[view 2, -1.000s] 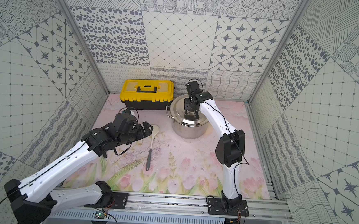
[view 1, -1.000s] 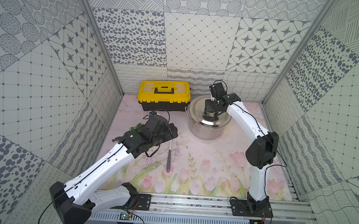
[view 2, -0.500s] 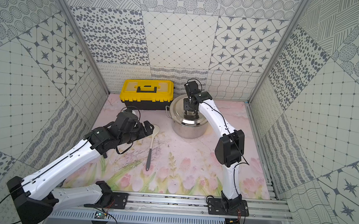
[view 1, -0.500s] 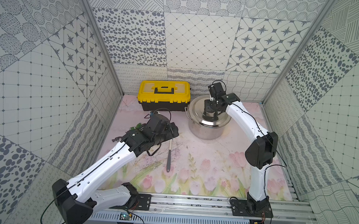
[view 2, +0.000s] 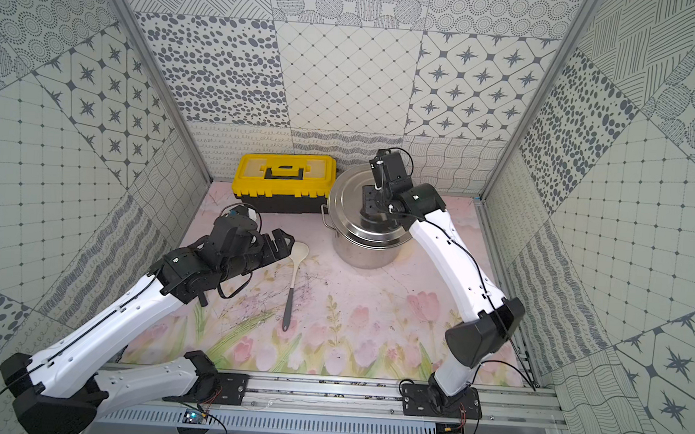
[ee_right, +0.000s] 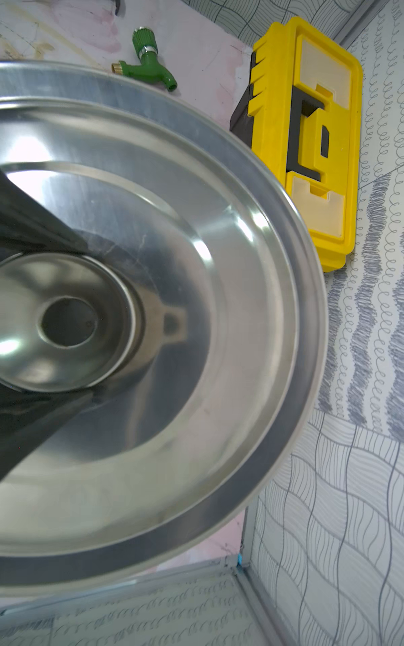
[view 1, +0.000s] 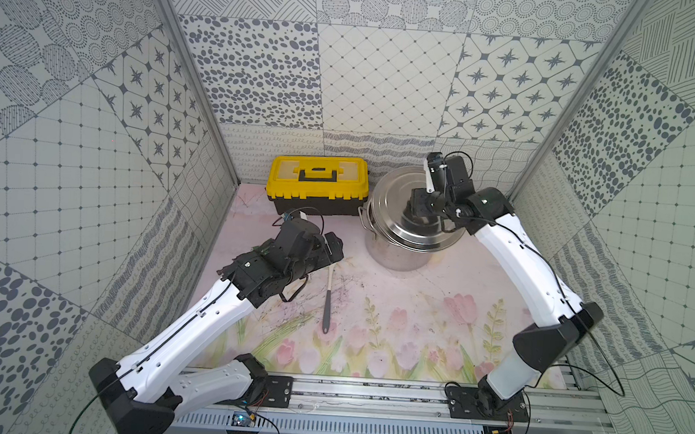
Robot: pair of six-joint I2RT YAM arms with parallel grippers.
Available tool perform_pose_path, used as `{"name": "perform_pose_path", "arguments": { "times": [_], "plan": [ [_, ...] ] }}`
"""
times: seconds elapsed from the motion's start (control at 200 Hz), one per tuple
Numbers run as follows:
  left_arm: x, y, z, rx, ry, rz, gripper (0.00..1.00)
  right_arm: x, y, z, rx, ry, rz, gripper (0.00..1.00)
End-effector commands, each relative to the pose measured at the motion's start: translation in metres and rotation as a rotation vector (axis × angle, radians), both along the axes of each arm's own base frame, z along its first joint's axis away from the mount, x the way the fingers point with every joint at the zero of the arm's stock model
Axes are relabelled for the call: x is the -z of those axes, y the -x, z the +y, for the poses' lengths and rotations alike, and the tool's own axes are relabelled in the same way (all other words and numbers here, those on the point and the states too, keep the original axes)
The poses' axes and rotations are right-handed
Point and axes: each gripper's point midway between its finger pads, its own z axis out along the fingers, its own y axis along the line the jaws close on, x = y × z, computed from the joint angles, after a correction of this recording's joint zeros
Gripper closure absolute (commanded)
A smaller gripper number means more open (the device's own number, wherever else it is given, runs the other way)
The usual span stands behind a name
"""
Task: Stir the soup with a spoon
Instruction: Pick up the lid from the pan, then place the lid at the center of the board.
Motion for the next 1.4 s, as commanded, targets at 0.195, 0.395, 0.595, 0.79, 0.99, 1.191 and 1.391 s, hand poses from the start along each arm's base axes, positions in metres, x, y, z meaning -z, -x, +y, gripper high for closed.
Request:
{"name": "perform_pose_path", "arguments": {
  "times": [0.195, 0.395, 0.595, 0.79, 0.99, 1.191, 1.391],
  "plan": [
    [-0.031, 0.001, 0.003, 0.005, 0.047, -0.097, 0.00, 0.067, 0.111, -0.124, 0.357, -0.165, 0.117, 0.78],
    [-0.016, 0.007, 0.000, 0.009, 0.083, -0.042, 0.00, 0.134, 0.150, -0.147, 0.500, -0.234, 0.253, 0.79],
    [0.057, 0.027, -0.015, 0.042, 0.104, 0.119, 0.01, 0.201, 0.159, -0.137, 0.559, -0.270, 0.418, 0.80],
    [0.101, 0.049, -0.019, 0.053, 0.076, 0.201, 0.01, 0.227, 0.143, -0.140, 0.581, -0.227, 0.415, 0.80],
    [0.103, 0.054, -0.012, 0.027, 0.090, 0.189, 0.01, 0.243, 0.119, -0.143, 0.584, -0.166, 0.385, 0.84],
    [0.097, 0.052, -0.010, 0.015, 0.098, 0.165, 0.00, 0.259, 0.104, -0.147, 0.584, -0.116, 0.345, 0.93],
    [0.086, 0.048, -0.012, 0.019, 0.101, 0.135, 0.00, 0.271, 0.105, -0.151, 0.586, -0.099, 0.323, 0.85]
  ]
}}
